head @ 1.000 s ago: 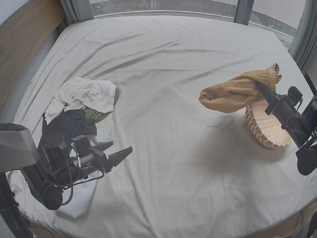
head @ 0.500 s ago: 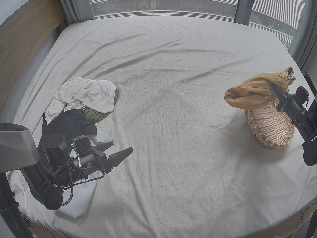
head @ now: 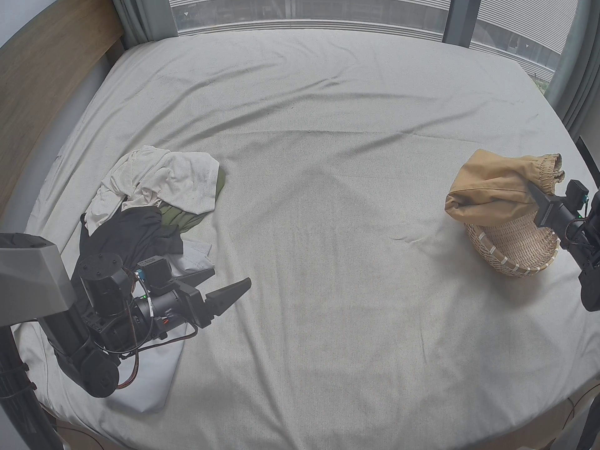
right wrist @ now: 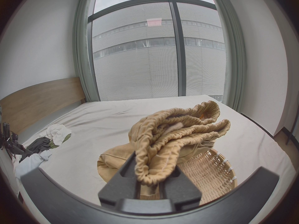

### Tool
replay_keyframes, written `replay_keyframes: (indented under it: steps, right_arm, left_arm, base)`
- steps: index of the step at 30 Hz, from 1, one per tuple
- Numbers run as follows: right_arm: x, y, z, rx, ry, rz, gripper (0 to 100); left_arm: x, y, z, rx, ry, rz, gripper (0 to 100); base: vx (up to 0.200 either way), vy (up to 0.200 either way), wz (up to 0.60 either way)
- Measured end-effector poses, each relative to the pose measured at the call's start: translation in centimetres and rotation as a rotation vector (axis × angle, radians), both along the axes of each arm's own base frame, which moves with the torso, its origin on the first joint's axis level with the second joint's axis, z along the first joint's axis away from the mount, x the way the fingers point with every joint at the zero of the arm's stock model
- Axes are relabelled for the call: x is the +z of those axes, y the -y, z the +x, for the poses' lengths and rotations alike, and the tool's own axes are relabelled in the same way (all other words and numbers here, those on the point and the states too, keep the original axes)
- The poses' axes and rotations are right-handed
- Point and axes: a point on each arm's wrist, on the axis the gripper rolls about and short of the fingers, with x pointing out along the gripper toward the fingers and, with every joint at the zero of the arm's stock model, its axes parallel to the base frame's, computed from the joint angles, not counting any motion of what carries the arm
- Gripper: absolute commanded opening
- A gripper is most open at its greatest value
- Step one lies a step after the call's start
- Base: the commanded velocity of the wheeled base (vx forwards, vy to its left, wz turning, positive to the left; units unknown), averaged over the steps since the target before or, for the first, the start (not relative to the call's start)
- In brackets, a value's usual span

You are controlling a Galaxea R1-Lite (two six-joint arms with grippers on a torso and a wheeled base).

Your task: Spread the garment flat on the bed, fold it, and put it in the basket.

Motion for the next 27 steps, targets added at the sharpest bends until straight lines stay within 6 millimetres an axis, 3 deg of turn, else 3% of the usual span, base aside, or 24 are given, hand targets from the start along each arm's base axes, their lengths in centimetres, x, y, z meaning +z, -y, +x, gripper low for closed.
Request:
replay_keyframes:
  steps: [2,3,19,27]
  right_arm:
    - [0.0,0.0,0.0,-0.002,-0.002,0.0,0]
    - [-0.1,0.1,-0.1,-0.003,-0.003,0.0,100]
    - [0.9,0.7,-0.9,-0.031,0.008,-0.029,100]
    - [1.6,-1.1,-1.4,0.03,0.029,-0.031,100]
  left_arm:
    - [0.0,0.0,0.0,0.0,-0.001,0.0,100]
    - [0.0,0.0,0.0,0.0,-0.001,0.0,100]
    - [0.0,0.0,0.0,0.0,-0.001,0.0,100]
    - [0.0,0.1,0.0,-0.004,-0.001,-0.001,100]
  base:
    - [0.0,0.0,0.0]
    - [0.0,0.0,0.0]
    - [0.0,0.0,0.0]
    - [0.0,0.0,0.0]
